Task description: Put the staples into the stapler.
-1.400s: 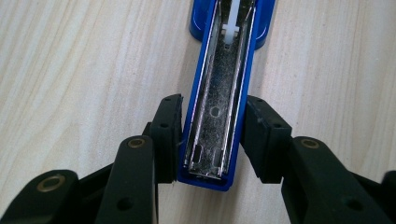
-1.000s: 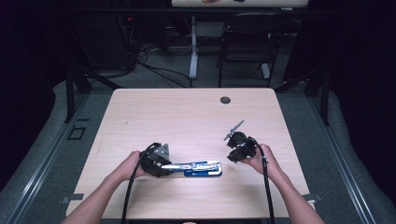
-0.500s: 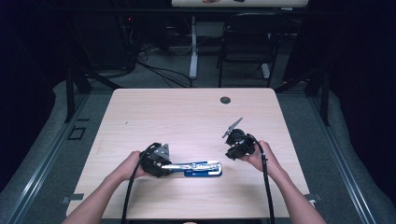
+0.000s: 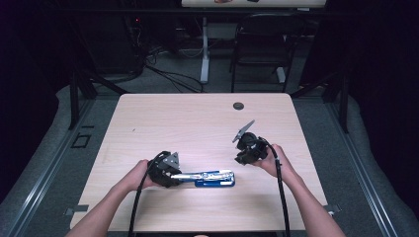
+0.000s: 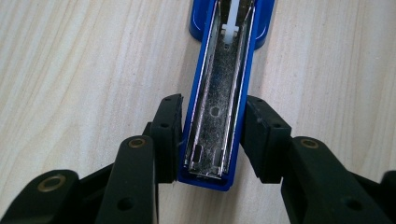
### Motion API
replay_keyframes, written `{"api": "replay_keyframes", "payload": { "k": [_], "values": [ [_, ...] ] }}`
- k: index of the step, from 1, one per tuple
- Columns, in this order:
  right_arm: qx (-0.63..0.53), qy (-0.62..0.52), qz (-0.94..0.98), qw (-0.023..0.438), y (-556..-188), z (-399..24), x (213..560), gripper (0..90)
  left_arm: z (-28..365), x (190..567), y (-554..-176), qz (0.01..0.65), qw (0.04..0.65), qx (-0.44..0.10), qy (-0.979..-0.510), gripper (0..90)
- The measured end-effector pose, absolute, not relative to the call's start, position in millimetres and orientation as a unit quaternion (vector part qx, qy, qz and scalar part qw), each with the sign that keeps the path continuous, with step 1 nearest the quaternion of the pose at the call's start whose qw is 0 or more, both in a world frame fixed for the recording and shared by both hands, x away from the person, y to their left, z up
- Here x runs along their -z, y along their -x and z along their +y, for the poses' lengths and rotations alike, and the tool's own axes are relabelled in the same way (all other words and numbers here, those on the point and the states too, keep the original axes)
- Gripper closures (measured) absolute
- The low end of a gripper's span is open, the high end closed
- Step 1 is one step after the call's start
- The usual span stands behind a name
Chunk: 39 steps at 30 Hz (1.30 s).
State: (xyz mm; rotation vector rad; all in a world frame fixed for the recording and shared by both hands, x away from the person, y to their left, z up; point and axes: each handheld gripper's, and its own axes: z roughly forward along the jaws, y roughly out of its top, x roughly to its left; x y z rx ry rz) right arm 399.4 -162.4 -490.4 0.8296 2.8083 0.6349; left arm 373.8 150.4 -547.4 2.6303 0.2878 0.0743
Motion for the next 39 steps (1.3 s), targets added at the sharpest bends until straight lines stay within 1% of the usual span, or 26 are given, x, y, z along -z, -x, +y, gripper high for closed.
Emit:
{"api": "replay_keyframes", "payload": {
  "k": [10, 18, 28, 39],
  "values": [
    [-0.239, -0.234, 0.940, 0.068, -400, -154, 484, 78.8, 151, 548, -374, 0.106, 0.245, -0.025, -0.963, 60.0],
    [-0.249, -0.195, 0.947, 0.060, -398, -139, 484, 78.8, 151, 548, -374, 0.107, 0.246, -0.026, -0.963, 60.0],
    [-0.240, -0.150, 0.958, 0.048, -394, -121, 489, 78.8, 151, 548, -374, 0.107, 0.247, -0.025, -0.963, 60.0],
    [-0.226, -0.113, 0.967, 0.031, -389, -113, 497, 78.8, 151, 548, -375, 0.107, 0.247, -0.023, -0.963, 59.9]
  ]
}}
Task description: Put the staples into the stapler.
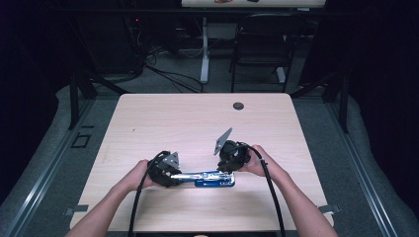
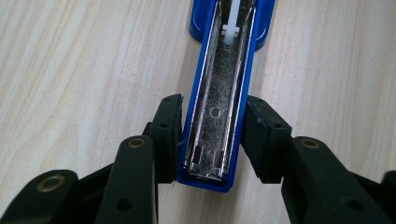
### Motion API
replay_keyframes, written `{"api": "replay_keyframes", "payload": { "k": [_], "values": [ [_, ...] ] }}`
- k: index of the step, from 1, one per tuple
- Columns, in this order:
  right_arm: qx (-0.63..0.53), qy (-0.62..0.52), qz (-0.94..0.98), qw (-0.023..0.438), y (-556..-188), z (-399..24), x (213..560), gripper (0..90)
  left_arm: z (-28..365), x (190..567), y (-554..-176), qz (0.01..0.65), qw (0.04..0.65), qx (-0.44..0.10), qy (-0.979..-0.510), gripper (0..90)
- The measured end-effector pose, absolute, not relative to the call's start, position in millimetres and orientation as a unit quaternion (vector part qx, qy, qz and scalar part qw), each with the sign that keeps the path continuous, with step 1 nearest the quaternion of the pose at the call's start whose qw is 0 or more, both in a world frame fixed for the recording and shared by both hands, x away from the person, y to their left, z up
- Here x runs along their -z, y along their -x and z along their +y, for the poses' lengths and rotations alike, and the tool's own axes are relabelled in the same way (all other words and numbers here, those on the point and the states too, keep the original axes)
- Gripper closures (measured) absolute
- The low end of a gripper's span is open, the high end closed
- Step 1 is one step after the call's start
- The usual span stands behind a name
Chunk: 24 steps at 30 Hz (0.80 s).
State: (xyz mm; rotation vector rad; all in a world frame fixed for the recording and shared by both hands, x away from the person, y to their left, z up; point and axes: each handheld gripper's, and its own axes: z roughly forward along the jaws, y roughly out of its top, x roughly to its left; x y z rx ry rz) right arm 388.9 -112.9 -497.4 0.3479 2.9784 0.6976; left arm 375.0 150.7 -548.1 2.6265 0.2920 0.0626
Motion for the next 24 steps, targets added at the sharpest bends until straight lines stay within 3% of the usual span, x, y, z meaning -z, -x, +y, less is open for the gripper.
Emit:
{"api": "replay_keyframes", "payload": {
  "k": [24],
  "values": [
    [-0.208, -0.086, 0.974, 0.024, -388, -113, 508, 78.8, 152, 550, -377, 0.106, 0.251, -0.017, -0.962, 59.8]
  ]
}}
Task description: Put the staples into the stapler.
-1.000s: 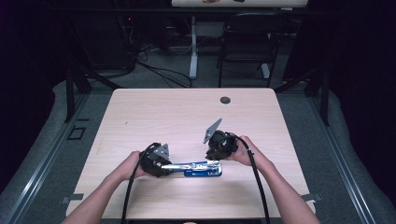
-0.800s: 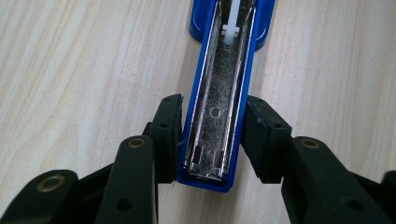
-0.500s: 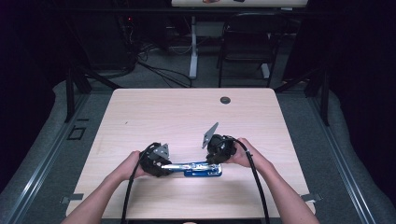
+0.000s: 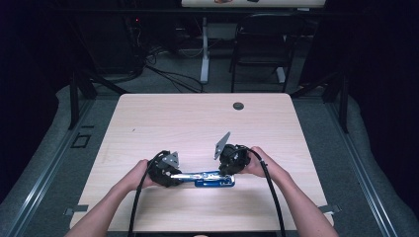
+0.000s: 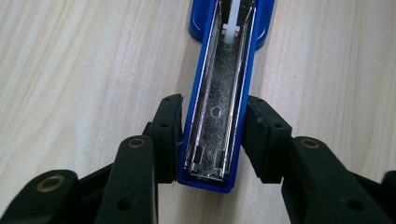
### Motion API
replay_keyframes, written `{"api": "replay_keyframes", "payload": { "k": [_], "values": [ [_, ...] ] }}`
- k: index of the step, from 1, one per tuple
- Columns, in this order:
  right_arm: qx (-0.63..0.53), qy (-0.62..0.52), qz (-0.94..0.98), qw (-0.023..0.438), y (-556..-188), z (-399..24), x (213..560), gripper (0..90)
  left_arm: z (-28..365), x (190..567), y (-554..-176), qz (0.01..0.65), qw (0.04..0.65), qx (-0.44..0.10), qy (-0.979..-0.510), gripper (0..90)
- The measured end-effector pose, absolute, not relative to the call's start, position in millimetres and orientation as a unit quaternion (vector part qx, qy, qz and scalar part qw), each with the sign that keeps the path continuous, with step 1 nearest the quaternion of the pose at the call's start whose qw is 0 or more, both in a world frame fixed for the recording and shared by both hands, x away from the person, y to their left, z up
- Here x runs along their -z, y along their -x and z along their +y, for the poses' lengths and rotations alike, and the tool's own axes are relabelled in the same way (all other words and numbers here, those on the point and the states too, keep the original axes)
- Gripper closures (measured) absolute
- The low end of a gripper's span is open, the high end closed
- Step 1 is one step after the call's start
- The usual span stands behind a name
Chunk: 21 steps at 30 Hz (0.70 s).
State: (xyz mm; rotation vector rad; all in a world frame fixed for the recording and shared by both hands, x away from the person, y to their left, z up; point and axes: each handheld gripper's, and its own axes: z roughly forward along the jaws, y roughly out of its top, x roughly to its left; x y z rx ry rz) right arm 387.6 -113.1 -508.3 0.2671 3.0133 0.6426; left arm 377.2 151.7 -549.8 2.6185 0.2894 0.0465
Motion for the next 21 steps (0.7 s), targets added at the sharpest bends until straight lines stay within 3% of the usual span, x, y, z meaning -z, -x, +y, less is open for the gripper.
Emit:
{"api": "replay_keyframes", "payload": {
  "k": [21],
  "values": [
    [-0.207, -0.069, 0.975, 0.029, -387.6, -113.3, 510.1, 78.7, 151.6, 549.9, -377.2, 0.107, 0.249, -0.017, -0.962, 59.8]
  ]
}}
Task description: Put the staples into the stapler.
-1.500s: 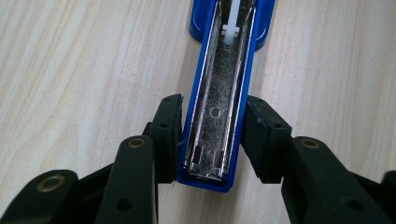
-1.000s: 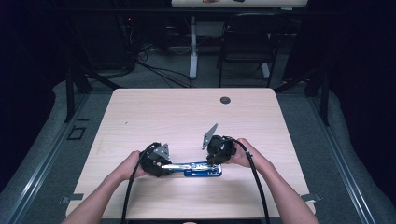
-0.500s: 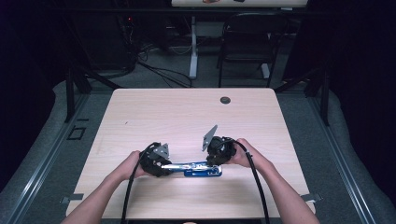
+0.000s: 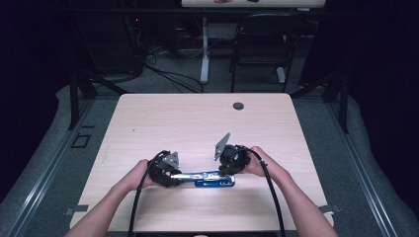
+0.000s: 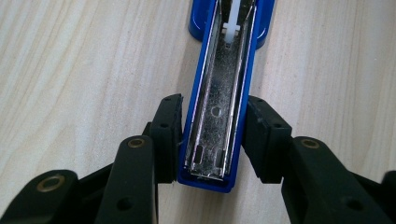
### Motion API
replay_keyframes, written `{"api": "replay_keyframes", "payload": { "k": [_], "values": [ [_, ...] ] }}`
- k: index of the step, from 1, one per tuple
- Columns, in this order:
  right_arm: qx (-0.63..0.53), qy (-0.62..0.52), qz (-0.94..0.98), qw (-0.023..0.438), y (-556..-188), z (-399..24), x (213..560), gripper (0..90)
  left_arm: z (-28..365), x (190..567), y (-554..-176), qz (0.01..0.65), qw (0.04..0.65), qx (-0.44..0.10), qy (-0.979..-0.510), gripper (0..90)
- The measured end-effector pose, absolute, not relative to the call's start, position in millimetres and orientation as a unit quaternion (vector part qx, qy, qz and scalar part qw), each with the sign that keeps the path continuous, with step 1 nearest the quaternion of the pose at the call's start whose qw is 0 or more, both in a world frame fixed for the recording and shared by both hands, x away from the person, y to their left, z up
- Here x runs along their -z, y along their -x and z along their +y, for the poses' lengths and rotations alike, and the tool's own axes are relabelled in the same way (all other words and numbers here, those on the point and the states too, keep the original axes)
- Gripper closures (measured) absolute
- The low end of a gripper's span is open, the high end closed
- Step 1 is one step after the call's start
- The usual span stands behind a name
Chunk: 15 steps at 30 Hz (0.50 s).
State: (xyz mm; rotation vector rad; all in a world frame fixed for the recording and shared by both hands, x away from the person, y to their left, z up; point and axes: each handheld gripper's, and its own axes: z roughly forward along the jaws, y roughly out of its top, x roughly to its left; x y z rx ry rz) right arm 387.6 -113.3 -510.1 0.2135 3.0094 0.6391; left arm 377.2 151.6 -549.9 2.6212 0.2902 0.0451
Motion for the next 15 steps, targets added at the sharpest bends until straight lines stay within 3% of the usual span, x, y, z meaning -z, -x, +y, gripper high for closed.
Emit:
{"api": "replay_keyframes", "payload": {
  "k": [15],
  "values": [
    [-0.214, -0.052, 0.975, 0.027, -388.0, -114.9, 513.7, 78.7, 151.4, 550.1, -377.3, 0.106, 0.249, -0.016, -0.963, 59.8]
  ]
}}
